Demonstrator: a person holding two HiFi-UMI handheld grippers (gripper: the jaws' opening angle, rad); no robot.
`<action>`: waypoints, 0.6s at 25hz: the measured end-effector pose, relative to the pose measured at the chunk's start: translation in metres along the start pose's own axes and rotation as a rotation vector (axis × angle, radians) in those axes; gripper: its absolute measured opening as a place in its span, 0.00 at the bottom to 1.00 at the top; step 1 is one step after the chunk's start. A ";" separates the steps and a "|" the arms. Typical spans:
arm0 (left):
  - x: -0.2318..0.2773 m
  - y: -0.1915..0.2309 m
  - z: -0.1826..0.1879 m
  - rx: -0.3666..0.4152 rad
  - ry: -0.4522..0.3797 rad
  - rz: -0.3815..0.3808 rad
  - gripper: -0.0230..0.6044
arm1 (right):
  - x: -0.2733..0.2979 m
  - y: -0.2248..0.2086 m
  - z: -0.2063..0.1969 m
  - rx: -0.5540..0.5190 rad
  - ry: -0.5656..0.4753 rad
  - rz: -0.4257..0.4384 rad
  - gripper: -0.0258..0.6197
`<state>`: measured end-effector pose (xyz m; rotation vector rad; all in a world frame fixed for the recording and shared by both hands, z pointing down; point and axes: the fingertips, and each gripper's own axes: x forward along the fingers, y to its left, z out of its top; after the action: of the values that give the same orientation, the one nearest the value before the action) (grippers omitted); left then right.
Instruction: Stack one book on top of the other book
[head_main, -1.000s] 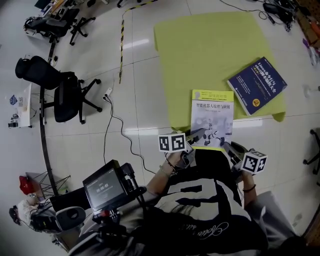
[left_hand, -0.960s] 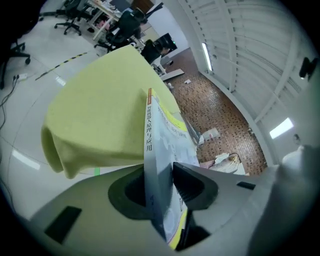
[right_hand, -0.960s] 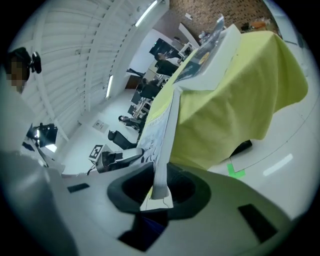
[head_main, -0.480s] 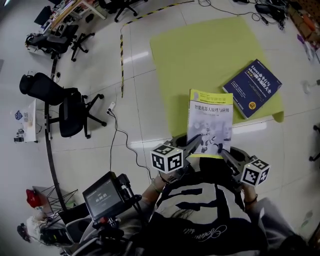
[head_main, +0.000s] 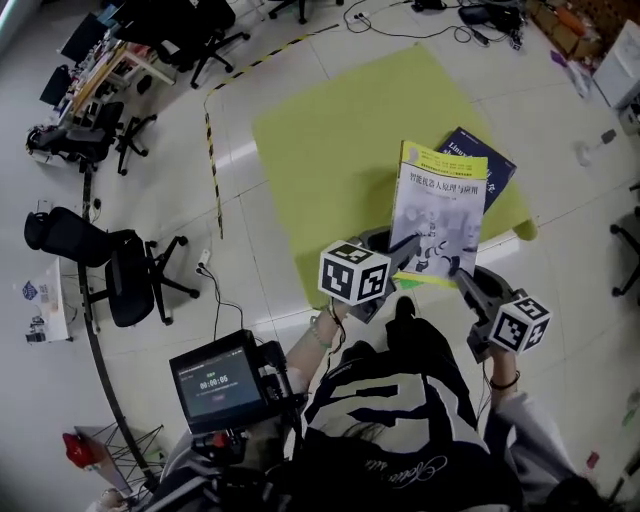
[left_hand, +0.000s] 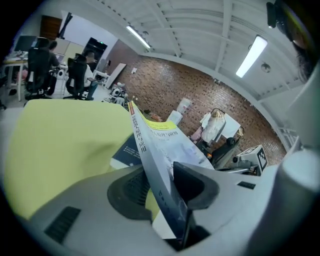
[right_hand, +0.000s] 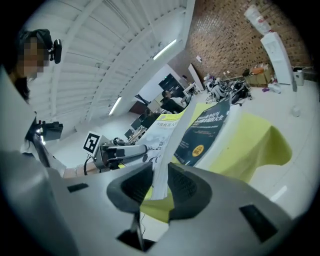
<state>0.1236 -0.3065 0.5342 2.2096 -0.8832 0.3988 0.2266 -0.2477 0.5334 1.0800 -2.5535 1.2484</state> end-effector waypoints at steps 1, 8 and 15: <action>0.016 -0.002 0.006 0.020 0.026 -0.017 0.25 | -0.003 -0.011 0.005 0.009 -0.015 -0.027 0.18; 0.108 -0.006 0.018 0.061 0.176 -0.041 0.25 | -0.014 -0.087 0.025 0.108 -0.049 -0.163 0.18; 0.131 0.010 0.011 -0.035 0.182 -0.011 0.29 | -0.011 -0.113 0.023 0.233 -0.114 -0.178 0.18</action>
<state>0.2109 -0.3819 0.5986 2.1074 -0.7742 0.5649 0.3110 -0.3049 0.5874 1.4285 -2.3674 1.5027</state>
